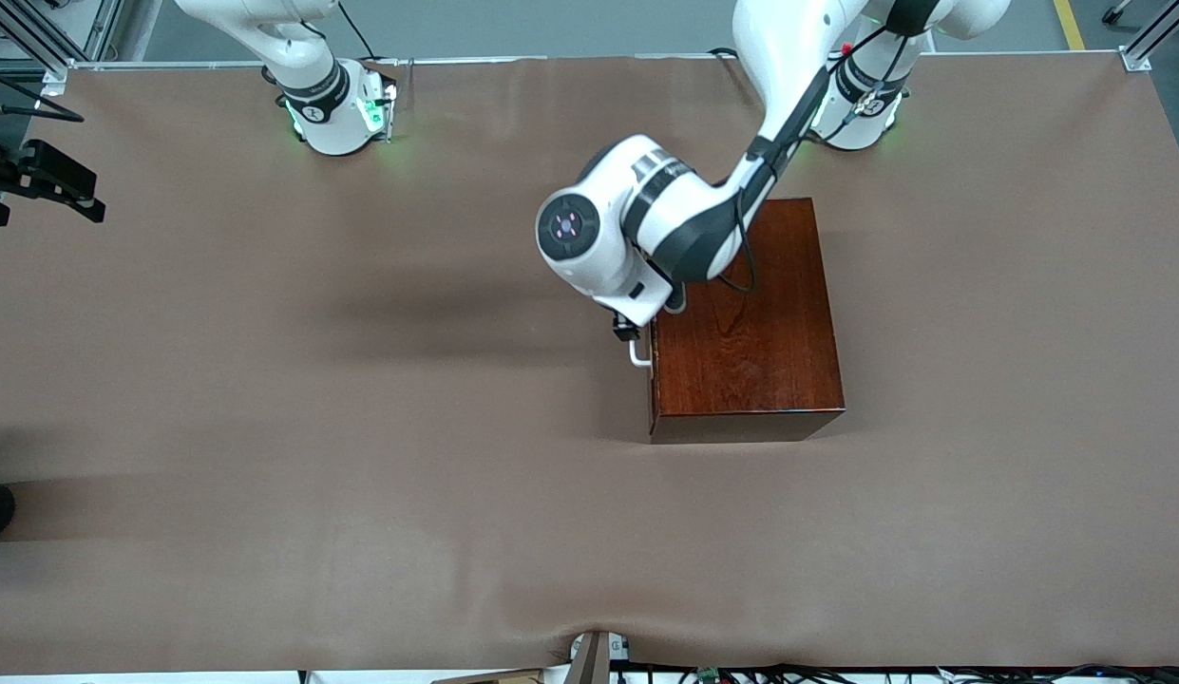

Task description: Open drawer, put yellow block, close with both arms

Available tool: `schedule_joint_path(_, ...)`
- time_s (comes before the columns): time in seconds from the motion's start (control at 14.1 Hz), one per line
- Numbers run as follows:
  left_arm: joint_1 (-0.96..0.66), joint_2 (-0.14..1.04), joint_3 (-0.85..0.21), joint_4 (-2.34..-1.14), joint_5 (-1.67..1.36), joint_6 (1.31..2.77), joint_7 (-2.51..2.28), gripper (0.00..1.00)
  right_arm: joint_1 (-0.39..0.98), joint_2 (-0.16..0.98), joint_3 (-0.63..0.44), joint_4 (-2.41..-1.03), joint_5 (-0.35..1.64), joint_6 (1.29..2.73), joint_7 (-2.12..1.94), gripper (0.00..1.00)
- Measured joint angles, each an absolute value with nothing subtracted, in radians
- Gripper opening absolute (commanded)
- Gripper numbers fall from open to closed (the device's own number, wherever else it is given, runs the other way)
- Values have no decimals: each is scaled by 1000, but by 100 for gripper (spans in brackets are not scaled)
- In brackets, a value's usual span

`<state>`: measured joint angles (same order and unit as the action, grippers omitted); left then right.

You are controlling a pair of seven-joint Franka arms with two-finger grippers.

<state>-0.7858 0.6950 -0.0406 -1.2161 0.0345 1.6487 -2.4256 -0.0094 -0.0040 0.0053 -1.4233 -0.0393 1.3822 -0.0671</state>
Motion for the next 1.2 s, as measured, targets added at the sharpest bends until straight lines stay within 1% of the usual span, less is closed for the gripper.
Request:
schedule_joint_path(0.14,-790,647,-49,-1202,35,1650,-2411,100,-9,-4,4,-1423,-39,1381,-67,100)
schedule_joint_path(0.42,-757,541,-32,-1204,43,1642,-2236,100,-10,-4,-1,-1423,-39,1380,-67,100)
schedule_joint_path(0.85,-549,460,-28,-1227,48,1596,-1901,100,-10,-4,-2,-1423,-39,1379,-67,100)
schedule_joint_path(1.2,-371,313,-29,-1333,48,1567,-1644,100,-10,-4,-3,-1423,-39,1378,-67,100)
